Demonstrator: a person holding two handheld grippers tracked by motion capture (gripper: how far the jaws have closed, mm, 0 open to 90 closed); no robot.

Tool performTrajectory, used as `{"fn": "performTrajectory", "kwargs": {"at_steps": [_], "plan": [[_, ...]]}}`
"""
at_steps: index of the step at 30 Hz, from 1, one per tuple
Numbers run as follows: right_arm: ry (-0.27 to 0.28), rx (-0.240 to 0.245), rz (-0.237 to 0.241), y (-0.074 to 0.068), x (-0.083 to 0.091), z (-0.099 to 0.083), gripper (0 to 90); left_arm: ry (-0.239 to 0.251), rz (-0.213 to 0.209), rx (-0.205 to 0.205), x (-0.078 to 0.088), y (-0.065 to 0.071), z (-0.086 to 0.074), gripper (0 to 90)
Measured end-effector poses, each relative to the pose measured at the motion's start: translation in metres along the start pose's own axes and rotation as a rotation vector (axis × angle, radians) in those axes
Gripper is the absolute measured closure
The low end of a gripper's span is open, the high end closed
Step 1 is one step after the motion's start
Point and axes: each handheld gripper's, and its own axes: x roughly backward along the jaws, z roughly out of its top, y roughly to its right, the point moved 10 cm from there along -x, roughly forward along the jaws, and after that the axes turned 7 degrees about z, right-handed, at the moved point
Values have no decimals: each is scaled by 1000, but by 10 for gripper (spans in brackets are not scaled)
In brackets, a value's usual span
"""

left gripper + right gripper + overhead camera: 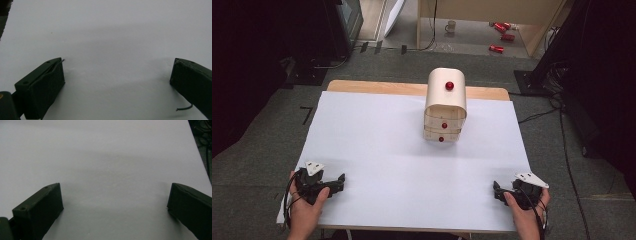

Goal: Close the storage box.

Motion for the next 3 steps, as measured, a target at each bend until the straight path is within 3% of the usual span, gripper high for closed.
{"fn": "performTrajectory", "kwargs": {"at_steps": [3], "plan": [[1,2,1,0,0,0,0,0,0,0,0,0,0,0]]}}
